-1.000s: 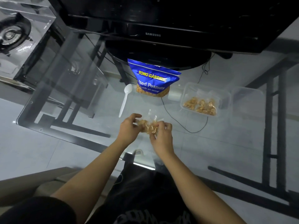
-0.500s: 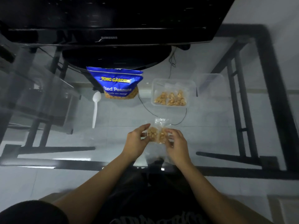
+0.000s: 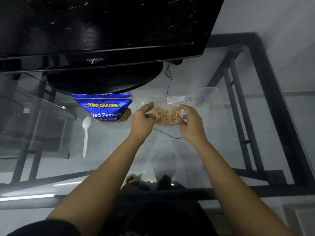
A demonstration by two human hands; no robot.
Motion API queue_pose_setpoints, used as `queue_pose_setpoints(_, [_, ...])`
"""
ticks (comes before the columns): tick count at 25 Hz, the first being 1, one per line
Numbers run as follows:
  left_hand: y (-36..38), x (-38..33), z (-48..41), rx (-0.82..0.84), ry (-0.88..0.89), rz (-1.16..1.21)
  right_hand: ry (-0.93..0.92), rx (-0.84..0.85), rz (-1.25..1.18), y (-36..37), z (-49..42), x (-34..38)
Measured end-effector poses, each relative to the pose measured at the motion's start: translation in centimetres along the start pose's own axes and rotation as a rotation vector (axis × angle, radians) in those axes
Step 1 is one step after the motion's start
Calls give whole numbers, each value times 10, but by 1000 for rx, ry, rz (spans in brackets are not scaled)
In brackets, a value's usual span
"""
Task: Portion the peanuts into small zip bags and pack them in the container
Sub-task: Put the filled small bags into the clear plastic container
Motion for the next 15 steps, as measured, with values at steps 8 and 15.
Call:
queue_pose_setpoints(8, [26, 5, -11, -11, 239, -673, -60, 79, 445, 9, -19, -1])
queue_pose_setpoints(15, [9, 13, -12, -45, 81, -691, 579, 39, 407, -47, -13, -84])
Point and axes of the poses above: each hand's wrist, its own z-axis away from the middle knuckle, its own y-axis out of the palm, x = y × z, the point moved 5 cm from there along -z, towards the middle knuckle, and after that the axes turned 4 degrees about z, right-handed, at the moved point
